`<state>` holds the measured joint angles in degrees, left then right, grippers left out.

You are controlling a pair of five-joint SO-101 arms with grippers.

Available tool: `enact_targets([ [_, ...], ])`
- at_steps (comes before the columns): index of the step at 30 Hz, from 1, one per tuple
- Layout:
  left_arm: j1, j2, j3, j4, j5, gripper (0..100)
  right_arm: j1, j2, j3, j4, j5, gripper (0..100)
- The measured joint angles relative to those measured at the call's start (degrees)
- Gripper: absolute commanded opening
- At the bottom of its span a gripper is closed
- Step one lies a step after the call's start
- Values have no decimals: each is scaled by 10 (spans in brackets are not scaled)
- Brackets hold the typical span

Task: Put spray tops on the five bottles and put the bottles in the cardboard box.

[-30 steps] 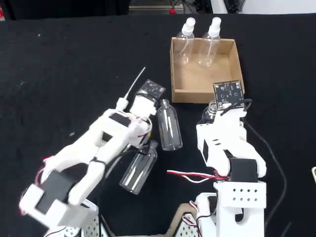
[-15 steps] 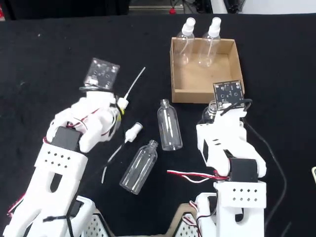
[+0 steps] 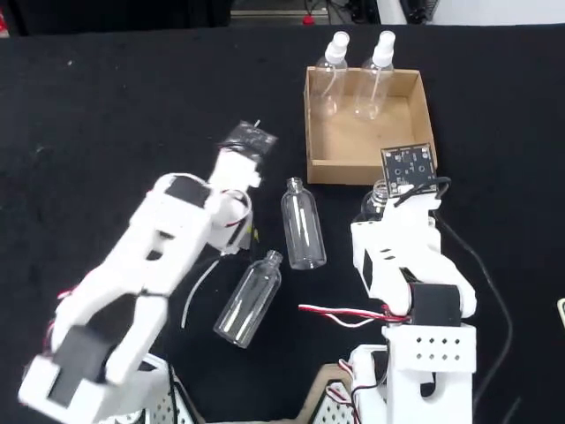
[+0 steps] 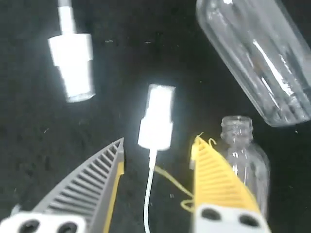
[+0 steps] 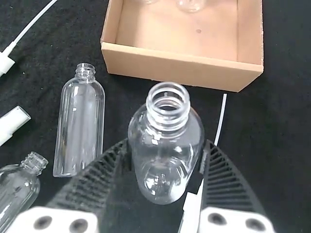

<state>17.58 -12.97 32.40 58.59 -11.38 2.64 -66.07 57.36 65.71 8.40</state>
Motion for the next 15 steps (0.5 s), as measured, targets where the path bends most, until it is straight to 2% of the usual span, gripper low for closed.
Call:
enact_targets([
  [6, -3, 113, -14, -47, -4, 246, 0, 0, 0, 0, 0, 170],
  [15, -14, 132, -15, -70, -29, 245, 0, 0, 0, 0, 0, 170],
])
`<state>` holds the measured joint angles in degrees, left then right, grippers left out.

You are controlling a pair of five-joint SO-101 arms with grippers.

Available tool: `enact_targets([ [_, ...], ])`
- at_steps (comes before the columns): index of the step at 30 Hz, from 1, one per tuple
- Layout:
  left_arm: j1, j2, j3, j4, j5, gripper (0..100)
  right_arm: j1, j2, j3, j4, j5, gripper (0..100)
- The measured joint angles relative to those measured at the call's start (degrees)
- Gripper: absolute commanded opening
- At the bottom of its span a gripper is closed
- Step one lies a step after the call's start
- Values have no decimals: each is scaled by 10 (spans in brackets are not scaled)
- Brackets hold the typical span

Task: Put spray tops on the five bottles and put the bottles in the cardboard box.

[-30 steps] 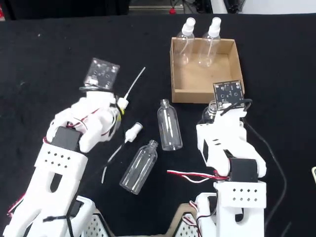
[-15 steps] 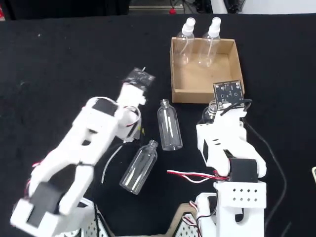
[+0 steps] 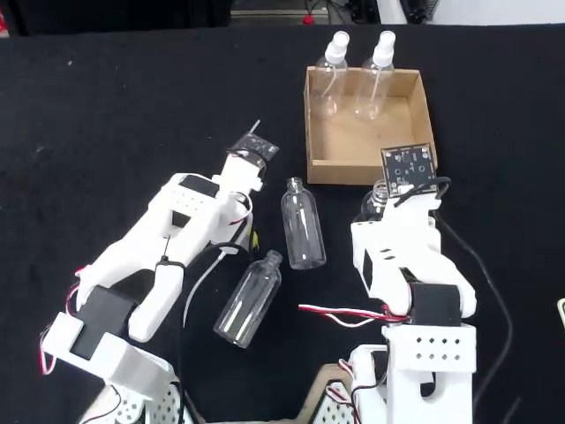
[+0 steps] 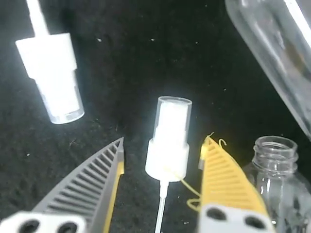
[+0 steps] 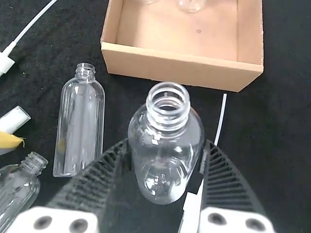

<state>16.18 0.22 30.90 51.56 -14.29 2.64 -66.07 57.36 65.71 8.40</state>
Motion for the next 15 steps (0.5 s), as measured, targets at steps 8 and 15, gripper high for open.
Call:
enact_targets([
  [8, 1, 18, -1, 0, -2, 213, 0, 0, 0, 0, 0, 170],
  [15, 10, 51, -18, 0, -3, 149, 0, 0, 0, 0, 0, 170],
])
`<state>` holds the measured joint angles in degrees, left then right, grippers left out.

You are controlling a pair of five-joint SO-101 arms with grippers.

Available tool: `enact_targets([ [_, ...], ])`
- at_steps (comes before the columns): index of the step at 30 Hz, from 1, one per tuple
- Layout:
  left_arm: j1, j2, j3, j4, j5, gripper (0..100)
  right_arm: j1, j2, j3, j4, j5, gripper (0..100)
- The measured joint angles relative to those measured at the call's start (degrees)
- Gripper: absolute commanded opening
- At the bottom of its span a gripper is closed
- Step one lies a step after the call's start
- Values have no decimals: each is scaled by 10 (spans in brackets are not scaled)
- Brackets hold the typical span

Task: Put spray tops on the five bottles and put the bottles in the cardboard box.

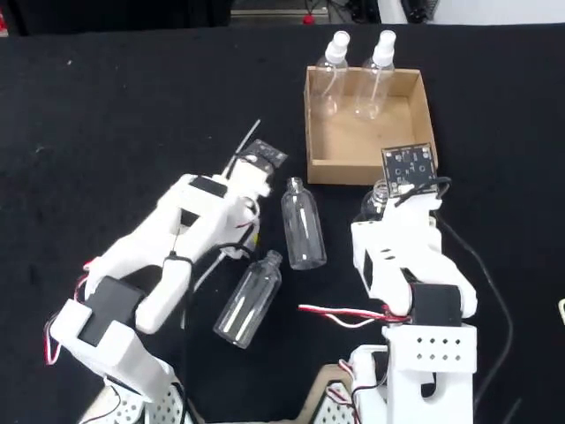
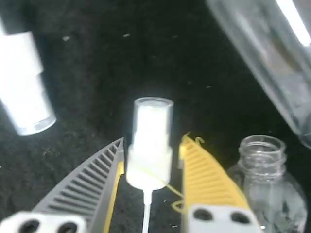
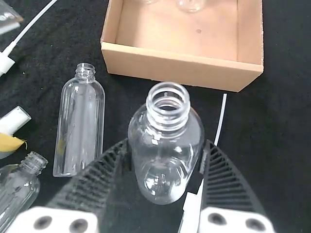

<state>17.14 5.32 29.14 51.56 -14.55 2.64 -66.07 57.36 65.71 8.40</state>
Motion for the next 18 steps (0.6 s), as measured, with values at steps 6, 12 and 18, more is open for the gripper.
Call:
enact_targets([
  [6, 2, -19, 1, -1, 1, 140, 0, 0, 0, 0, 0, 170],
  [12, -3, -84, 2, 20, 1, 106, 0, 0, 0, 0, 0, 170],
  [18, -37, -149, 2, 67, 1, 106, 0, 0, 0, 0, 0, 170],
])
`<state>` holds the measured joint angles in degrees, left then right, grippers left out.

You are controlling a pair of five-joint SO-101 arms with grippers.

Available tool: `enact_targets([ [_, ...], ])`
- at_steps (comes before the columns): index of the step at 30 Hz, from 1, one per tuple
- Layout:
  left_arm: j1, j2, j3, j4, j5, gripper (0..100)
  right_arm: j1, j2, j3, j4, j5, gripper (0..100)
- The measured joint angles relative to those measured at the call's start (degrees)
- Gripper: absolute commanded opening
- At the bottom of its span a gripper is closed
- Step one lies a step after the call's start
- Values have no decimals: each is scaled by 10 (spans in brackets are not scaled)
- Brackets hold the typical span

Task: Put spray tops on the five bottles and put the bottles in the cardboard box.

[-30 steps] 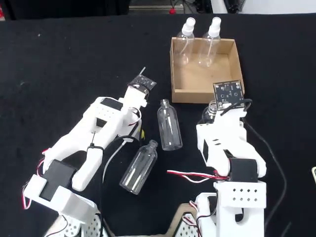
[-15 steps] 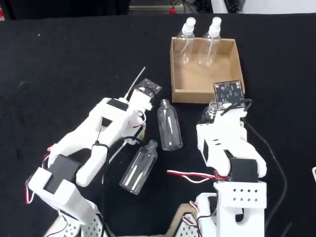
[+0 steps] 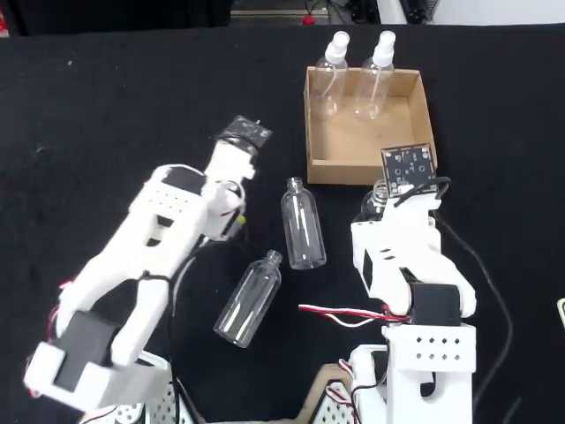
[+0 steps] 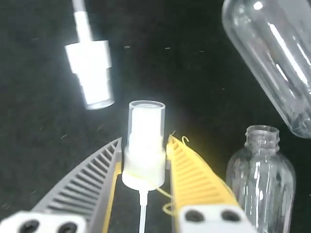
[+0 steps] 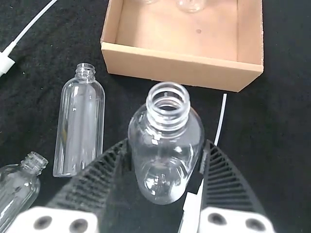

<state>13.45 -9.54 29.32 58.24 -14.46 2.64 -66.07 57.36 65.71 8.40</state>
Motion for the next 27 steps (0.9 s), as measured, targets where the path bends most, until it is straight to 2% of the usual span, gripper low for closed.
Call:
enact_targets([
  [7, -92, -164, 9, 45, 4, 106, -15, 0, 0, 0, -1, 170],
  [11, -105, -268, 26, 45, 72, 106, -26, -6, 0, 0, -1, 172],
  [14, -77, -354, 43, 34, 112, 105, -47, -50, 17, 0, -1, 170],
  [18, -25, -456, 88, -28, 126, 102, -66, -153, 72, -16, -2, 170],
  [27, 4, -499, 102, -149, 221, 102, -94, -359, 148, -25, -16, 169],
])
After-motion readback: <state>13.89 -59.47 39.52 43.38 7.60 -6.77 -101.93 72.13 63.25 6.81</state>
